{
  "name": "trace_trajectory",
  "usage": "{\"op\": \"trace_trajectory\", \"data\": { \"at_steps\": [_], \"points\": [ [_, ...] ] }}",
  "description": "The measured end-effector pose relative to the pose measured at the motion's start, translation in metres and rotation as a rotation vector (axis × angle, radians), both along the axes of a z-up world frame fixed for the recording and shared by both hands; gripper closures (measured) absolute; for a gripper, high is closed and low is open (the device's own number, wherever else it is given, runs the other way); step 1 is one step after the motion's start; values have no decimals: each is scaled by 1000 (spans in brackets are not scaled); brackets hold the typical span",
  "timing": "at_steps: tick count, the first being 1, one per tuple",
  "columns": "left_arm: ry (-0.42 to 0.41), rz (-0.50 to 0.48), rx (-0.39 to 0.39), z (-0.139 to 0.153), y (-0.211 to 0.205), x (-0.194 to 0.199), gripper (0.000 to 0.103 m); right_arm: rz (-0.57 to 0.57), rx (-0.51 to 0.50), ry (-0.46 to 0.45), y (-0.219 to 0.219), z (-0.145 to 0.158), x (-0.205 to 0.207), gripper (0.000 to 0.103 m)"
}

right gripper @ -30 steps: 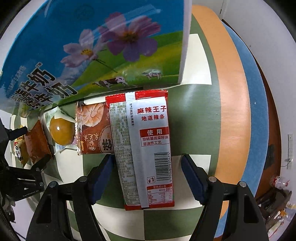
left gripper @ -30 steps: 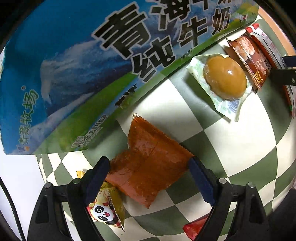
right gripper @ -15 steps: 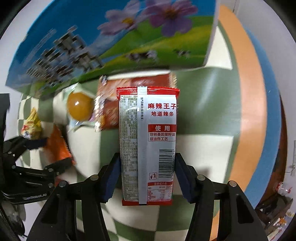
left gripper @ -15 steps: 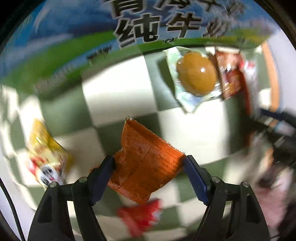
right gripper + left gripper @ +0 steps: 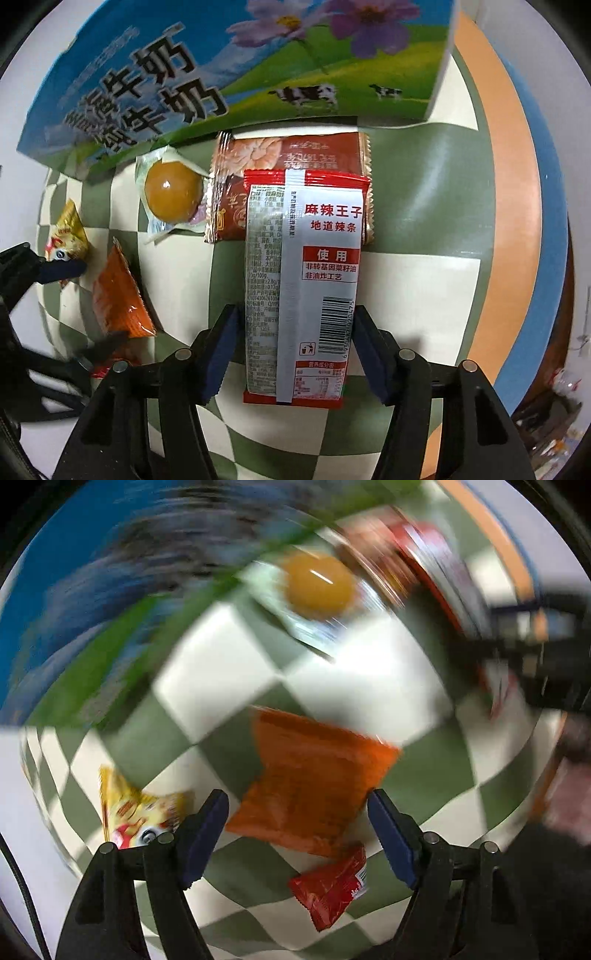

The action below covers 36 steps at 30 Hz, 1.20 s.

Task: Organize snacks
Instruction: 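Grasp the orange chip bag with the left tool while the right tool grasps the red-and-white strip pack, then carry both packs into the cardboard box and open both tools to release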

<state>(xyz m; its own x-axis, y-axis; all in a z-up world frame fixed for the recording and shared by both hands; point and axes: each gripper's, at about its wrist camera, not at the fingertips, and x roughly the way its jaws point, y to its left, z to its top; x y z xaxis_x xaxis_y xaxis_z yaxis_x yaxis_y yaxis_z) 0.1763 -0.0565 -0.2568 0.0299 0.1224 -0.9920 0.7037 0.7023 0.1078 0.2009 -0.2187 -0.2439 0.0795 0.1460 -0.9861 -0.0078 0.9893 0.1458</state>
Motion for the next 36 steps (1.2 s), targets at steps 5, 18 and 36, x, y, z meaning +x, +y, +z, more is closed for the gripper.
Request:
{"op": "trace_trajectory", "data": {
  "at_steps": [5,18,36],
  "points": [
    [-24,121,14,-20,5,6,32,-9,-20,-22,3,0,-3,43],
    [85,646,-182,-31,69,49,33,-46,0,-19,0,-7,-6,37],
    [-63,715,-402,60,56,-16,55,-24,141,-158,12,71,-15,56]
  ]
}}
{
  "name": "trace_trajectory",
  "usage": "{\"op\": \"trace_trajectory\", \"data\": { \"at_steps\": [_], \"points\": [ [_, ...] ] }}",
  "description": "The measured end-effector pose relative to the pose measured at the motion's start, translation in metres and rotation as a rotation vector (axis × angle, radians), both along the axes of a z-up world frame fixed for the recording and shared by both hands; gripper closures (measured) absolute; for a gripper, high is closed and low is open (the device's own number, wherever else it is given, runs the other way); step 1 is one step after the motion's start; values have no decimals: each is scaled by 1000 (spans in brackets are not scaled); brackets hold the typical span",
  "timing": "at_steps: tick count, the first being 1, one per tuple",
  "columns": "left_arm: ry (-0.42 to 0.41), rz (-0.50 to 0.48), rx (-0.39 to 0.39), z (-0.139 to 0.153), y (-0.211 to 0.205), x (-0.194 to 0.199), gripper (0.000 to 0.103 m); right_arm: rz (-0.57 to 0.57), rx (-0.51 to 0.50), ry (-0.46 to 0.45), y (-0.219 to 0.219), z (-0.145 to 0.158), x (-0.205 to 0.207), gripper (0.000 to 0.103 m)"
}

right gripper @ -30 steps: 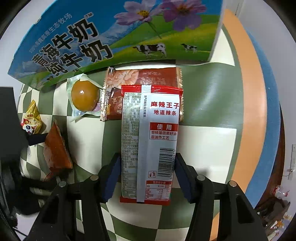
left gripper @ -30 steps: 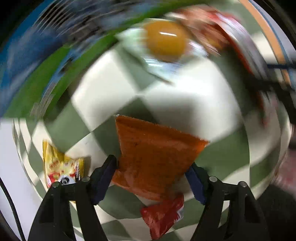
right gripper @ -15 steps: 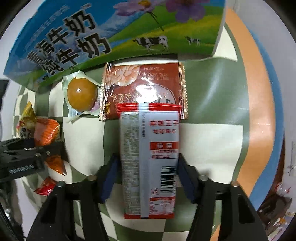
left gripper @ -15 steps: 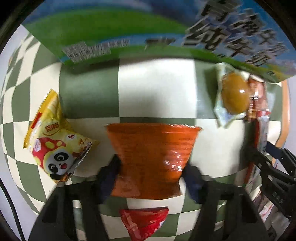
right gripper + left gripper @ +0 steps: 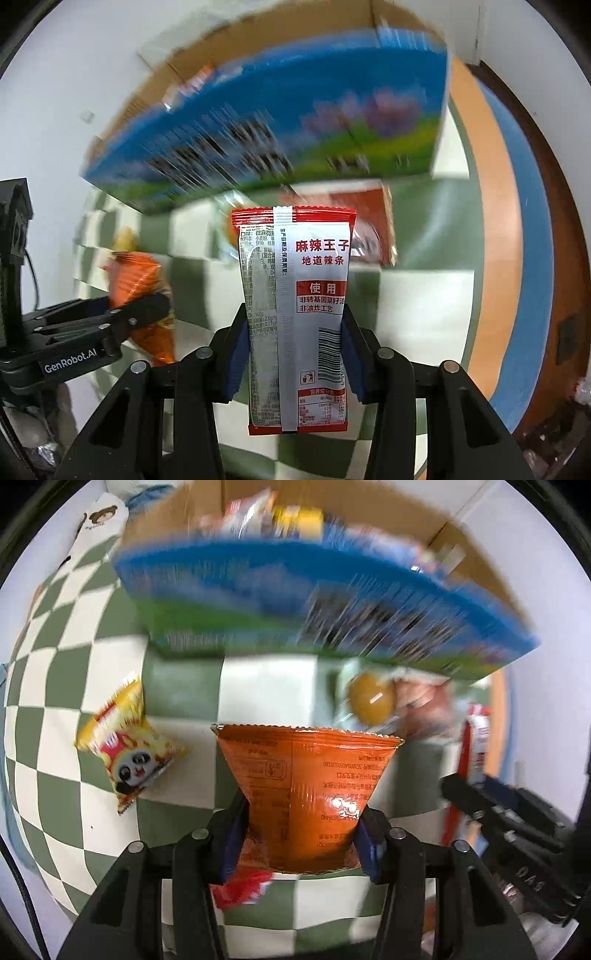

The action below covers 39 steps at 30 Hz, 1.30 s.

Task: Organize snacks
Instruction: 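Carry both packs into the cardboard box and open both tools to release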

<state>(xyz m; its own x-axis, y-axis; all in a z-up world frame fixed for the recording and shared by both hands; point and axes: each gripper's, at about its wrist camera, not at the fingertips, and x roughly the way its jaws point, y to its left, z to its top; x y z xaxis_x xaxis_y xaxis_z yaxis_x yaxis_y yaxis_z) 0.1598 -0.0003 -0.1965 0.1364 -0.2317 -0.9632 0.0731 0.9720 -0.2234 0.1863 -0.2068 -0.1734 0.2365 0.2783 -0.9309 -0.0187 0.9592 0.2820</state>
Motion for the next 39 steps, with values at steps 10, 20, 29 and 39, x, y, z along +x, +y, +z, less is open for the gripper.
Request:
{"op": "trace_trajectory", "data": {
  "at_steps": [10,20,29,39],
  "points": [
    [-197,31,-68,118,-7,109,55,32,45,-221,-5,128,72,56],
    [-50,134,17,83,-2,219,55,-32,-7,-147,6,88,181,56],
    [102,133,22,16,-2,230,54,-1,-35,19,15,16,199,53],
    [94,105,43,8,-15,230,16,87,-95,148,16,-23,203,9]
  ]
}}
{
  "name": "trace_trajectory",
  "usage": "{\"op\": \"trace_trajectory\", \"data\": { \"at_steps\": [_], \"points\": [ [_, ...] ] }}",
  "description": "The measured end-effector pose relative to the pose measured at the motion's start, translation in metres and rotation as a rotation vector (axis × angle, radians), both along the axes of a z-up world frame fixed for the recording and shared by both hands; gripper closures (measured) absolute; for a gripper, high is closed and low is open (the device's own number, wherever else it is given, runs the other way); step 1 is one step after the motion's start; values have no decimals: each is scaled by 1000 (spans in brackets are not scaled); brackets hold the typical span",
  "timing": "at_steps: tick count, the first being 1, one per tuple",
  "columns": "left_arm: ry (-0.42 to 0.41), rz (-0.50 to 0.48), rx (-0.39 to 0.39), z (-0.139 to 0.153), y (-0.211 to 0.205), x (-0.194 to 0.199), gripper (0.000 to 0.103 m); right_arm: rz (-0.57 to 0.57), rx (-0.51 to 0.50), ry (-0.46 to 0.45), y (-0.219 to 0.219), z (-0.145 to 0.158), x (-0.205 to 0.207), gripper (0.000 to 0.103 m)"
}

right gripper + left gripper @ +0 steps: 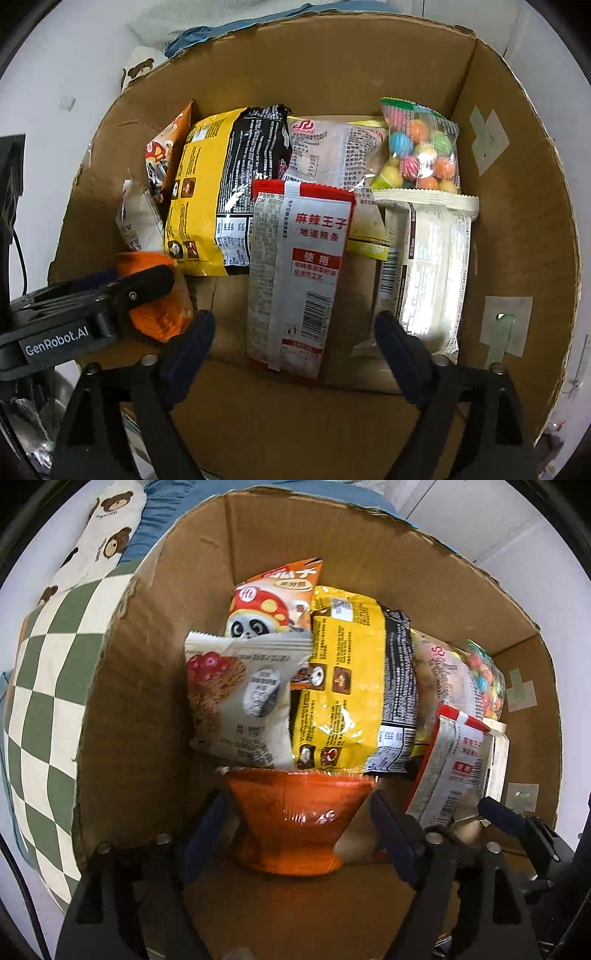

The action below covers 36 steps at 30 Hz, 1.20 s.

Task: Organize snacks
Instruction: 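Carry both packs into the cardboard box and open both tools to release, then move both tools back over the snacks left on the blanket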

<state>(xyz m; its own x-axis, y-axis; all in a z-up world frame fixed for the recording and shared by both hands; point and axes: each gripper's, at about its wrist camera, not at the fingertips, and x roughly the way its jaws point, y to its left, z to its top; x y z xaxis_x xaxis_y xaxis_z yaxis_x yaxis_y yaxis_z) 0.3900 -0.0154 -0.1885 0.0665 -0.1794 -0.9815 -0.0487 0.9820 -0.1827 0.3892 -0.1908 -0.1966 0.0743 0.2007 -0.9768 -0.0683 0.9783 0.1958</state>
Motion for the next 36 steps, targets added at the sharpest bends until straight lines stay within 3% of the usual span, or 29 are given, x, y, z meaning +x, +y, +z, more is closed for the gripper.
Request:
{"op": "trace_trajectory", "data": {
  "at_steps": [2,12,26,36],
  "points": [
    [-8,-5,4,3,-5,0,13,-1,-6,-2,-2,0,1,8],
    [-94,4,72,35,-14,-6,13,-29,-36,-54,-24,15,2,7],
    [-376,-14,132,120,9,-56,12,-70,-63,-260,-17,108,-52,7],
    [-506,-21,140,157,13,-108,13,-85,-91,-423,-12,161,-106,7]
  ]
}}
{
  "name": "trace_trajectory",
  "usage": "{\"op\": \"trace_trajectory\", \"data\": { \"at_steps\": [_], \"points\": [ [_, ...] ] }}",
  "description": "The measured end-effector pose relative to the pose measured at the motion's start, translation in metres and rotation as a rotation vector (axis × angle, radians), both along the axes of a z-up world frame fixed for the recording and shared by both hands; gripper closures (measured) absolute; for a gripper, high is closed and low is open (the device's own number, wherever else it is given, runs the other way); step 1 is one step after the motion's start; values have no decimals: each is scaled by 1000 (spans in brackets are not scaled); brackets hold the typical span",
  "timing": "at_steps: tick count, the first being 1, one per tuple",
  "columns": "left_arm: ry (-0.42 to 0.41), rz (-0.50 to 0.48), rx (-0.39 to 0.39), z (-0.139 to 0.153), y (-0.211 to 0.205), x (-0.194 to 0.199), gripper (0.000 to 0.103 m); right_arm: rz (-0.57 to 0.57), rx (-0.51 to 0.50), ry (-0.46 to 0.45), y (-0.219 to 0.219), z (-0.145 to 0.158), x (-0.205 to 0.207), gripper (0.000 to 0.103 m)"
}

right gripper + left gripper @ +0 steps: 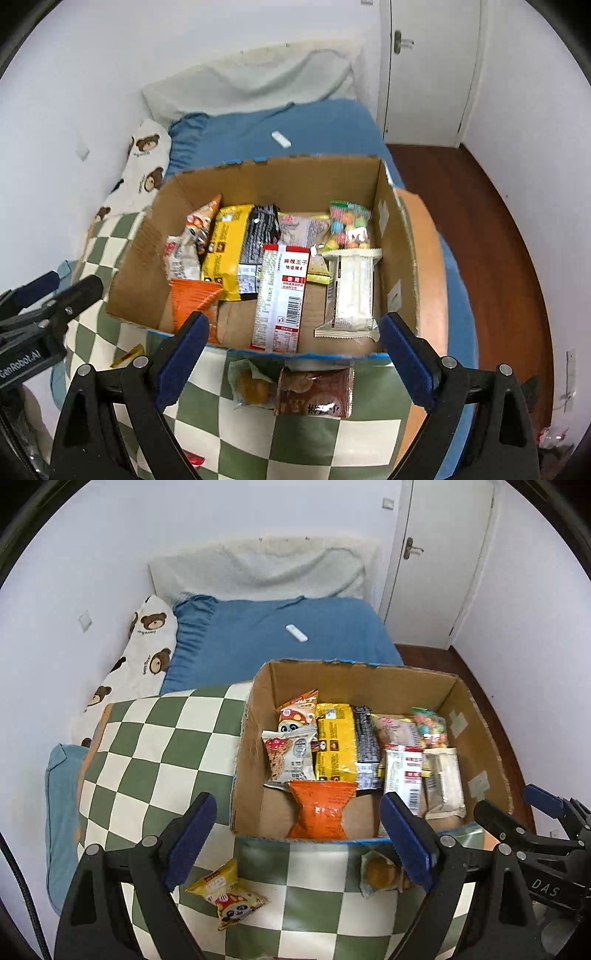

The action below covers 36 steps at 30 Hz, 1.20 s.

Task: Organize snacks
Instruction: 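Move both tools back over the snacks left on the blanket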

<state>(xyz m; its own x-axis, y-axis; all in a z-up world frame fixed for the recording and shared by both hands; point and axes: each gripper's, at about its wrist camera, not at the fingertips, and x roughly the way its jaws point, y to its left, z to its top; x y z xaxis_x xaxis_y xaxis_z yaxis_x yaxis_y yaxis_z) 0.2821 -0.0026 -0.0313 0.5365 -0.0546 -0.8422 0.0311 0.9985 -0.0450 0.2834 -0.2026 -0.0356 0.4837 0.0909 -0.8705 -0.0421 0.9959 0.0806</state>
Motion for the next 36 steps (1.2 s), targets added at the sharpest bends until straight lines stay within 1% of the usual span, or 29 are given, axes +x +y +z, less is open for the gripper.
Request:
{"op": "trace_trajectory", "data": {
  "at_steps": [4,7,9,10,11,12,13,14,16,19,20,22,23,24,26,27,28,29,30,31,32,33,34,35,36],
  "points": [
    [-35,-10,-4,12,-4,-15,12,-1,46,-29,-3,21,-19,7],
    [-33,-2,10,5,-5,-24,13,-4,122,-2,-13,15,-30,7],
    [6,9,22,-13,-4,-29,12,-24,163,28,-25,-1,-35,7],
    [27,15,25,-22,-4,-31,12,-44,176,56,-33,-15,-36,9],
    [59,26,29,-35,-1,-33,12,-55,202,82,-41,-30,-37,19],
    [85,36,32,-47,1,-36,12,-69,209,99,-47,-43,-37,24],
    [114,46,34,-59,3,-38,12,-90,209,127,-54,-61,-35,27],
    [142,56,40,-73,6,-41,12,-102,218,148,-60,-76,-33,29],
    [191,70,60,-95,9,-46,12,-124,233,186,-69,-108,-27,29],
    [255,89,87,-125,16,-55,12,-116,243,228,-70,-146,-21,29],
    [269,94,92,-131,18,-58,12,-109,251,246,-68,-156,-21,29],
    [297,107,96,-141,25,-65,12,-92,285,280,-60,-170,-27,29],
    [307,116,95,-145,30,-69,12,-68,306,294,-51,-172,-34,29],
    [318,127,95,-149,35,-74,12,-41,325,307,-44,-171,-41,29],
    [336,142,93,-154,43,-80,12,41,407,357,-25,-168,-58,29],
    [344,150,93,-156,48,-82,12,75,415,377,-17,-163,-68,29],
    [348,161,92,-158,52,-85,12,102,393,366,-12,-156,-72,29],
    [352,173,90,-159,58,-87,12,140,341,331,-7,-147,-75,28],
    [354,184,89,-160,63,-89,12,174,259,292,-2,-138,-74,26],
    [356,194,89,-161,67,-90,12,209,173,253,4,-132,-72,20],
    [359,203,88,-162,71,-91,12,249,91,223,10,-129,-67,17],
    [363,211,92,-164,74,-91,12,307,-7,215,19,-132,-61,17],
    [367,217,98,-165,76,-91,12,334,-61,224,24,-136,-55,17],
    [370,221,104,-167,79,-90,12,346,-101,233,25,-144,-46,17],
    [371,224,111,-168,81,-90,12,340,-106,248,25,-152,-36,17]
  ]
}}
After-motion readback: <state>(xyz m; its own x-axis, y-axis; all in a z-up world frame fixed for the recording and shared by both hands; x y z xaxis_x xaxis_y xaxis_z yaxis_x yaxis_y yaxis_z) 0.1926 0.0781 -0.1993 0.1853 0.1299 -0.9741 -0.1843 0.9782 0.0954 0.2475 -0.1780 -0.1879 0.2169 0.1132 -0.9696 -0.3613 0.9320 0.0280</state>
